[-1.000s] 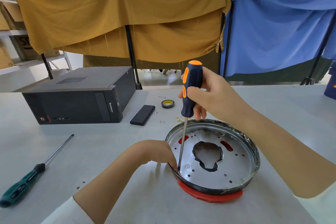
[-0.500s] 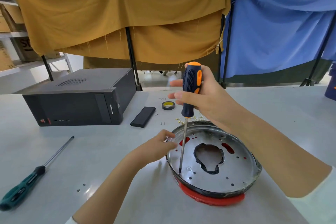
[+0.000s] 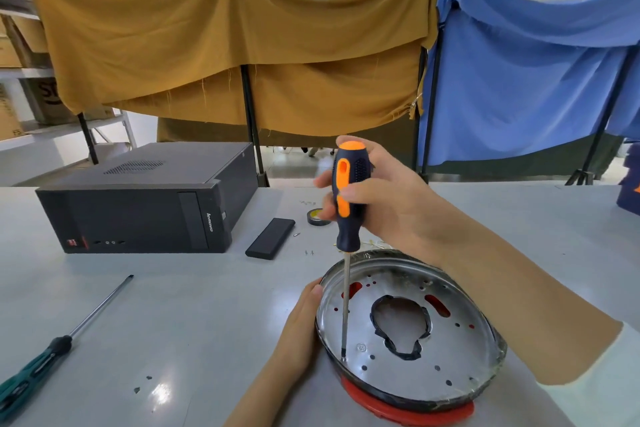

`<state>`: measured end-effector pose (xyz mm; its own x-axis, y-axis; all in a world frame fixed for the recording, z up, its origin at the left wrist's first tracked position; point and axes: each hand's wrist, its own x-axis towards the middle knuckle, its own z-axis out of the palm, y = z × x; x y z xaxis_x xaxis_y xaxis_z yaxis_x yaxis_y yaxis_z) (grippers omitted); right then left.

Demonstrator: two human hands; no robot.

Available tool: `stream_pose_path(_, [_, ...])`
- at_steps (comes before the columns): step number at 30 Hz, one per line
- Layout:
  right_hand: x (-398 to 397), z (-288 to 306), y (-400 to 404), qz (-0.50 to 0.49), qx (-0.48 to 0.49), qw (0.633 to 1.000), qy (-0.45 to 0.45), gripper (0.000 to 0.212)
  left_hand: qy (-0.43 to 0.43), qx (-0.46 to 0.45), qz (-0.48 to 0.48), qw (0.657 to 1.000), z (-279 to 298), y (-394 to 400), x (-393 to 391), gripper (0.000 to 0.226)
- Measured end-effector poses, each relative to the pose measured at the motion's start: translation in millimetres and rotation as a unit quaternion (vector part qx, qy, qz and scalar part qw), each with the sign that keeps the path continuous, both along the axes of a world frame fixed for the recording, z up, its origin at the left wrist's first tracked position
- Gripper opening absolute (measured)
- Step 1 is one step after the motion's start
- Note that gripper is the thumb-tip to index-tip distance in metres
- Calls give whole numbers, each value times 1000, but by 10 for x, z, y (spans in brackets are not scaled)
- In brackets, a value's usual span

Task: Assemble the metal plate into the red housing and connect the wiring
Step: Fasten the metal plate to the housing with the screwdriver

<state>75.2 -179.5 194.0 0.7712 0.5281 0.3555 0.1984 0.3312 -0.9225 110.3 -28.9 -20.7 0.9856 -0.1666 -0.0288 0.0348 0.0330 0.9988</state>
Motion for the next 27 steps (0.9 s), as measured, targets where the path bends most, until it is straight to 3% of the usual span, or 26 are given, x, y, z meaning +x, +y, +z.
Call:
stream_pose_path(3, [-13,23,-49,16,-49,998,-41,39,-10,22,-3,1000,-34,21,11,63])
stream_pose_path(8, [-3,4,50,-177,-144,967,-117,49,-46,61,4,997,-3,13,51,47])
stream_pose_path(10, [15,-14,73,-155,-134,973,-102,50,-54,58,8,997,-7,13,45,43])
stream_pose_path(15, [-18,25,-28,32,-42,998,-42,56,-47,32,21,998,-22,21,6,45])
stream_pose_path(17, [-35,35,-44,27,-58,996,-54,47,-46,29,24,998,-6,15,-13,44])
stream_pose_path(20, [-58,28,-13,-108,-136,978,-115,34,-39,20,26,999,16,15,-41,46])
stream_pose_path(23, [-35,15,36,-200,-160,956,-144,36,-54,23,26,998,39,14,-74,48])
stream_pose_path(25, [-22,16,21,-152,-128,974,-105,40,-58,25,28,998,60,15,-95,46])
stream_pose_path(27, [-27,23,-45,-44,-71,996,-44,48,-61,22,23,998,75,11,-107,43])
